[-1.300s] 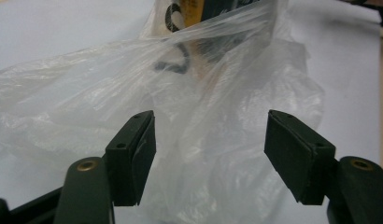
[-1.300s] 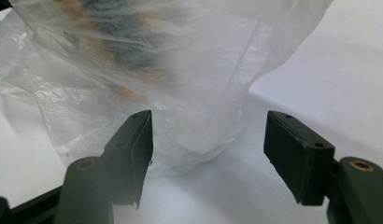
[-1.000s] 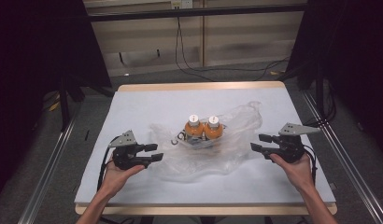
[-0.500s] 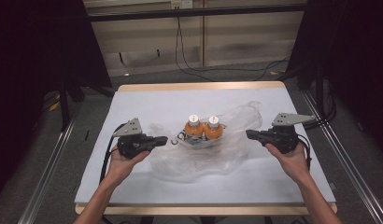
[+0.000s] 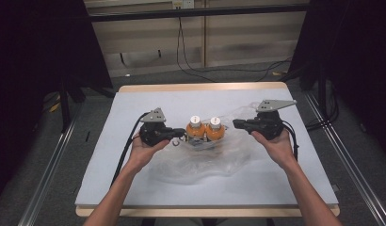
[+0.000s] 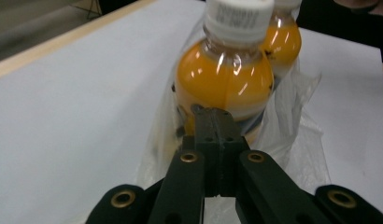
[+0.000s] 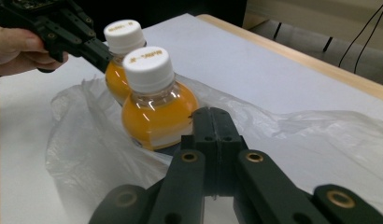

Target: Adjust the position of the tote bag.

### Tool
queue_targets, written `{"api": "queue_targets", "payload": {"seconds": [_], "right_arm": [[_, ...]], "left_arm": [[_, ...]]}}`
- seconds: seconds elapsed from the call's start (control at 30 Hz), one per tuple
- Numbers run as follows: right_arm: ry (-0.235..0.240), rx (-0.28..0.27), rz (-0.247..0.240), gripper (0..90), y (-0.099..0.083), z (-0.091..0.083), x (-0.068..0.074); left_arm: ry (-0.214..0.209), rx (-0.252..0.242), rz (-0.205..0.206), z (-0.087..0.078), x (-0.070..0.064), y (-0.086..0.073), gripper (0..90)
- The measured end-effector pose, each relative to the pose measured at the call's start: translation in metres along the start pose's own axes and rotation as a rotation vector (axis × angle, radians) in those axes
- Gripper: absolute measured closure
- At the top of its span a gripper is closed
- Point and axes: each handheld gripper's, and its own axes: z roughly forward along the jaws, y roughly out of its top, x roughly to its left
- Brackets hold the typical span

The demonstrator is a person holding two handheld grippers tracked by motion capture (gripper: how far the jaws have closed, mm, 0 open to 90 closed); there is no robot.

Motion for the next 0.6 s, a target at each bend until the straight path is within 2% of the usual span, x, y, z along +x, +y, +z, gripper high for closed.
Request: {"api": "queue_targets", "payload": {"seconds": [0.1,0.2,0.23,0.33,0.4,0.43,0.5,0.6], "right_arm": [[0.01,0.026,0.002,90.0,-0.003,0.011,0.0],[0.011,0.055,-0.006,90.0,-0.006,0.021,-0.001],[0.002,0.073,-0.006,90.0,-0.006,0.025,-0.001],[-0.005,0.117,-0.015,90.0,-0.01,0.035,-0.003],[-0.003,0.136,-0.019,90.0,-0.012,0.038,-0.004],[-0.004,0.149,-0.021,90.0,-0.013,0.041,-0.004],[-0.003,0.198,-0.034,90.0,-0.02,0.049,-0.003],[0.0,0.222,-0.038,90.0,-0.024,0.053,-0.003]], "left_arm": [[0.004,0.03,-0.011,0.004,0.002,-0.008,90.0],[0.005,0.083,0.002,0.014,0.002,-0.014,90.0],[-0.008,0.083,0.0,0.016,0.002,-0.016,90.0],[0.006,0.158,0.048,0.023,-0.003,-0.017,90.0],[-0.001,0.141,0.05,0.026,-0.004,-0.018,90.0],[-0.002,0.166,0.058,0.027,-0.006,-0.017,90.0],[-0.005,0.176,0.063,0.03,-0.007,-0.017,90.0],[-0.006,0.196,0.066,0.033,-0.006,-0.021,90.0]]}}
